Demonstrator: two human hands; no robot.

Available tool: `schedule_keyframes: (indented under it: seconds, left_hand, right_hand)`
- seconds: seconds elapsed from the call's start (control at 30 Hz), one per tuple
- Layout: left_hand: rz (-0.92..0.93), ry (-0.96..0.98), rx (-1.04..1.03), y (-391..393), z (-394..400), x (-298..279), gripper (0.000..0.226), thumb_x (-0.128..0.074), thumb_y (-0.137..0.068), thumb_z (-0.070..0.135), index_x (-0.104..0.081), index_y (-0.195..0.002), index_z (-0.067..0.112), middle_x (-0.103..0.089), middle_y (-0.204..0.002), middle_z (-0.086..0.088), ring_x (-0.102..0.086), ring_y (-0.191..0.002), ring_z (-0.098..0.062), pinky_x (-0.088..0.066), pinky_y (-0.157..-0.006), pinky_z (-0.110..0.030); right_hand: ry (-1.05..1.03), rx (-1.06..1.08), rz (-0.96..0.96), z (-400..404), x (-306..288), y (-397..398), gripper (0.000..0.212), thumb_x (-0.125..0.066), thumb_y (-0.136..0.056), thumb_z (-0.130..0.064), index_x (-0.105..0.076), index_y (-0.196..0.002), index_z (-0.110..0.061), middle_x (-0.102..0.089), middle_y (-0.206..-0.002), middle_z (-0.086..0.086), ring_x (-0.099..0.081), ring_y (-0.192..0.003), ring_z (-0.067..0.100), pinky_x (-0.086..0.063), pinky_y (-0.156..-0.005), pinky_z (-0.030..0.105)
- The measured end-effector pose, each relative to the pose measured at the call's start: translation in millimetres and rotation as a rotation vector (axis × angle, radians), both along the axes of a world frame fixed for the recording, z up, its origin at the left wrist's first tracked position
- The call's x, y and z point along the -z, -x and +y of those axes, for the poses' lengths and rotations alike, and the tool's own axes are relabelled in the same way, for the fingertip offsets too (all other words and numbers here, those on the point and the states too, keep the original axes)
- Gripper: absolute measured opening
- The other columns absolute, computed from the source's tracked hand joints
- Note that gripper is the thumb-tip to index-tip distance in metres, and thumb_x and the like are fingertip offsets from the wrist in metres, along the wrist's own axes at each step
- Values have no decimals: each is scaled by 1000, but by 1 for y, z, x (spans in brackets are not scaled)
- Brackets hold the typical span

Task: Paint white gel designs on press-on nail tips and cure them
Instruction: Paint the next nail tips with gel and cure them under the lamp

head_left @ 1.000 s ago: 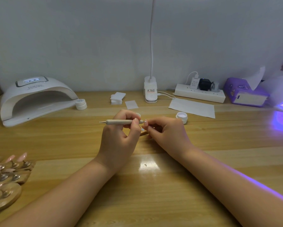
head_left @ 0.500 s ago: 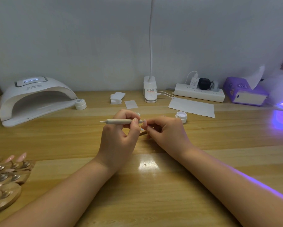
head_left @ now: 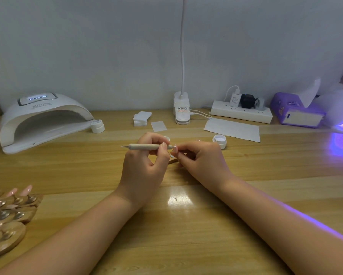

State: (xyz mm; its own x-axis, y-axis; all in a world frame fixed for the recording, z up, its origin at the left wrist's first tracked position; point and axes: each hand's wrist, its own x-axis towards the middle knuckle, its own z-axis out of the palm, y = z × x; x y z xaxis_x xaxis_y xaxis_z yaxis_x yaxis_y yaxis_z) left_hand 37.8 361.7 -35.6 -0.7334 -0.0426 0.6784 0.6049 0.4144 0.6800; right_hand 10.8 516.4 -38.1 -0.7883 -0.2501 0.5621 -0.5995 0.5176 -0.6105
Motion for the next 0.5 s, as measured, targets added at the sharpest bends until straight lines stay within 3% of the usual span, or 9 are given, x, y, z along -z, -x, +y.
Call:
schedule_keyframes:
  seconds: [0.3, 0.5]
  left_hand:
    - [-4, -7, -10, 0, 0, 0, 12, -52, -89, 19, -57, -87, 30, -65, -78, 10, -64, -76, -9, -51, -61, -25]
    - [41, -66, -7, -1, 0, -2, 13, -51, -91, 17, -57, -88, 29, -65, -74, 11, -64, -75, -8, -46, -64, -12]
  right_hand:
    - [6, 7, 3, 0, 1, 1, 13, -70, -86, -10, -76, -97, -11, -74, -87, 1, -68, -74, 14, -54, -78, 41]
    - [-4, 15, 0, -1, 1, 1, 12, -69, -87, -11, -76, -96, -11, -74, -84, 1, -68, -73, 16, -54, -78, 41]
